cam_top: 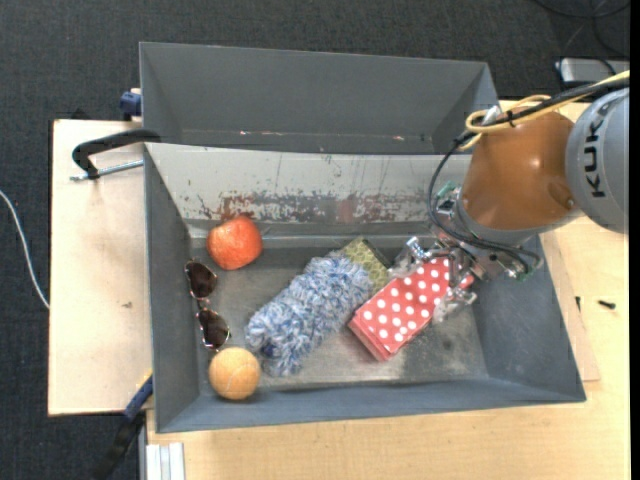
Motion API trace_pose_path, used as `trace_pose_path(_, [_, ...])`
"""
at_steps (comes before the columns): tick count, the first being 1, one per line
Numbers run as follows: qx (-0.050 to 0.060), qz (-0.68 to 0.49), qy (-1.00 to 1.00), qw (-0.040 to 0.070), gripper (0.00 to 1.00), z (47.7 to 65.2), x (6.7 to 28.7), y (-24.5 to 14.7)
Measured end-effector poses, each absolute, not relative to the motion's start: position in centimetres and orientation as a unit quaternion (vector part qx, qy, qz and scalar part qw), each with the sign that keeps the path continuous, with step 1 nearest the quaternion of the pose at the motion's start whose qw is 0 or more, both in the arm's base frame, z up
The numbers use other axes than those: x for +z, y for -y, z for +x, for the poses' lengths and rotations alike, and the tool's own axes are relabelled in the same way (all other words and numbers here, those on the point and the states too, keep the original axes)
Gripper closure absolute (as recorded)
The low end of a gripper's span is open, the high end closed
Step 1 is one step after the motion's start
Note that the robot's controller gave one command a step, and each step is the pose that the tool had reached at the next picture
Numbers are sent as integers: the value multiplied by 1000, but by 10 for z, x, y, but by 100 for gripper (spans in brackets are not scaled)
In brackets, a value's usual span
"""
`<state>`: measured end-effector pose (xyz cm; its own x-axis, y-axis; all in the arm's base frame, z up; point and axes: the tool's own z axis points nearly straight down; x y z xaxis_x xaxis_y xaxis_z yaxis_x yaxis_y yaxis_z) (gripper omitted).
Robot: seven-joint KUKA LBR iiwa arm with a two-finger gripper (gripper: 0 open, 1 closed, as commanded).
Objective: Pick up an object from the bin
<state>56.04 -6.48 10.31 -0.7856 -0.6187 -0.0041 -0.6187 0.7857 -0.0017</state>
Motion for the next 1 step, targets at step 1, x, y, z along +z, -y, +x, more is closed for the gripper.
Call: trace_pose_path(1, [0, -327, -945, 3, 100, 561, 111, 65])
